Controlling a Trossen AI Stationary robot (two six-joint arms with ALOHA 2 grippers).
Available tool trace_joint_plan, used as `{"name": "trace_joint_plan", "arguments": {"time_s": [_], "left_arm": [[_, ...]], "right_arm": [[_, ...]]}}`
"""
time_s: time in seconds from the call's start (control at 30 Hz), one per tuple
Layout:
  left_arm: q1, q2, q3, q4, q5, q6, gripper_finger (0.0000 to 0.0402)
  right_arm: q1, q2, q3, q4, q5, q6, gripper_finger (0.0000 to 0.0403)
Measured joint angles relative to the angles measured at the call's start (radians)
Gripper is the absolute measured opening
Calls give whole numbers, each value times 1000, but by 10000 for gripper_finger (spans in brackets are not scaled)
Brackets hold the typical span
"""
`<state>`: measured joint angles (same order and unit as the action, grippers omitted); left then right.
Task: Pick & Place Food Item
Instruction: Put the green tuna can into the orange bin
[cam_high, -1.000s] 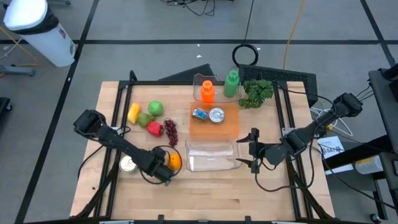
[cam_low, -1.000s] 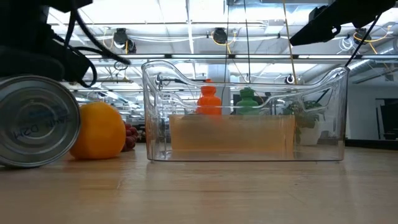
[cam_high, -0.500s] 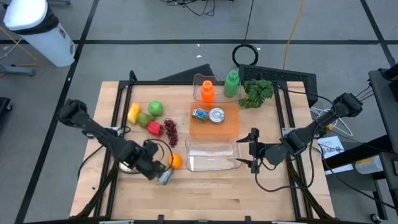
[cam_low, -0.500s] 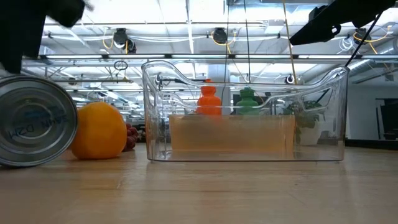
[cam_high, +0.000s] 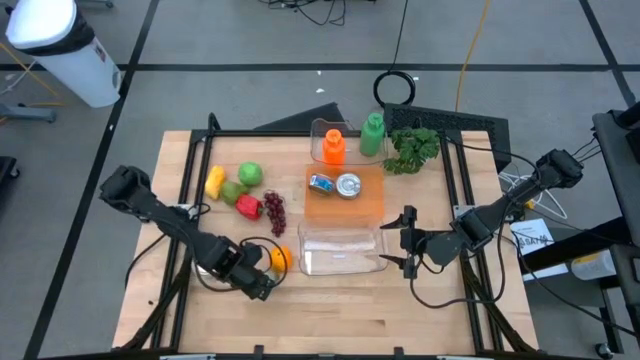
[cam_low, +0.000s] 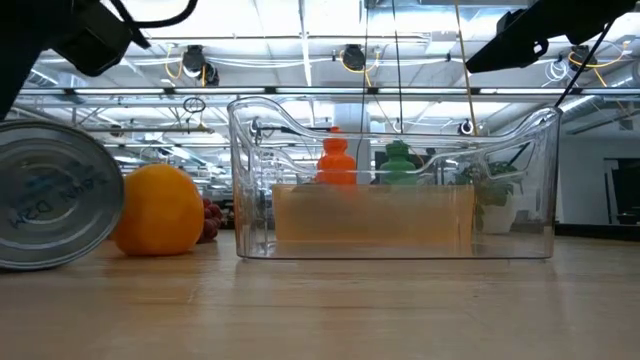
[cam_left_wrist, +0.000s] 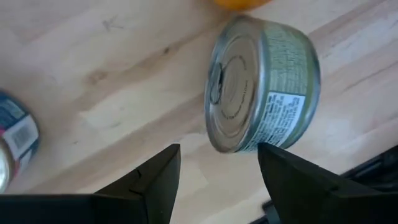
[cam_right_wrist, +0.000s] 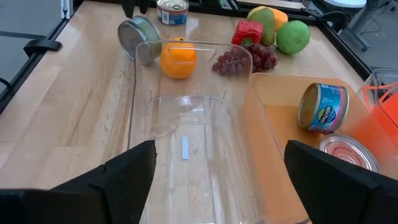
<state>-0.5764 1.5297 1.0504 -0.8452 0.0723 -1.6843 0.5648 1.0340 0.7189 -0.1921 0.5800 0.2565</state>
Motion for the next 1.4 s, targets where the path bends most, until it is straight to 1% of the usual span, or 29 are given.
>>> {"name": "trace_joint_plan", "arguments": {"time_s": [0.23,0.33,0.43,0.5,0.6,0.8,0.97,1.07,1.13,1.17,1.27,1.33,1.4], "left_arm": [[6,3,0,83,-26,4,230],[6,3,0,125,-45,51,230],[5,3,0,163,-88,80,230],[5,3,0,168,-122,79,230],[6,7,0,164,-145,78,230],[6,45,0,149,-147,67,230],[13,92,0,141,-91,64,230],[28,105,0,139,-90,85,230],[46,106,0,140,-71,145,220],[55,105,0,142,-46,175,208],[74,93,10,123,6,226,151],[79,78,30,122,9,265,152],[78,43,56,125,-11,304,152]], "right_arm": [[0,0,0,0,0,4,336],[0,0,1,0,0,3,336],[0,0,1,0,0,2,336],[0,0,1,0,0,1,336],[0,0,1,0,0,0,336],[0,0,1,-1,0,0,336],[0,0,1,-2,0,0,336],[0,0,1,-2,0,0,336],[0,0,1,-2,0,0,336],[0,0,1,-1,0,0,336],[0,0,1,-1,0,0,336],[0,0,1,1,0,0,336],[0,0,1,3,0,0,336]]}}
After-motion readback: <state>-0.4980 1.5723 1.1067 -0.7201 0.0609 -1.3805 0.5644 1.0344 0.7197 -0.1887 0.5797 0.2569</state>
